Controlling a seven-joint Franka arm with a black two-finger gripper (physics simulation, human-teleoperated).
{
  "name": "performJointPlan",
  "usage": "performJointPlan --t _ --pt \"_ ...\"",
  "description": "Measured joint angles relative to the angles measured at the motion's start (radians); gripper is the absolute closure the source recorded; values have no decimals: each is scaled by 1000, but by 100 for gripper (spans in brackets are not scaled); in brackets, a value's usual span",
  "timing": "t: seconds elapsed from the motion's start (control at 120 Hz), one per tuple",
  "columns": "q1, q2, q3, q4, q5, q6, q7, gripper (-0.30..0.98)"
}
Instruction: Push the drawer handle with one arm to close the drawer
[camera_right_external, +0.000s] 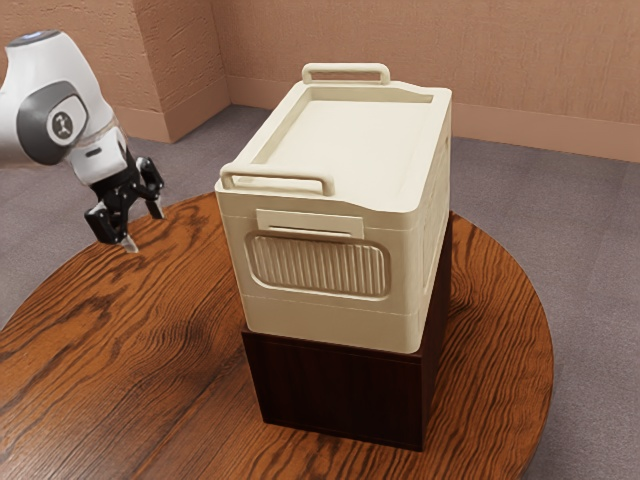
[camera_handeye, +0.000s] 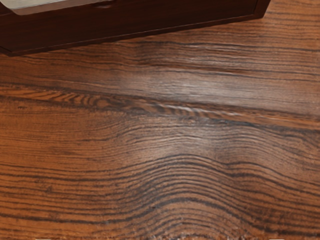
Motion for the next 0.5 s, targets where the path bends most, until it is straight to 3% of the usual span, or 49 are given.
performJointPlan --t 0.5 --pt "-5 -5 5 1 26 -69 -91 1"
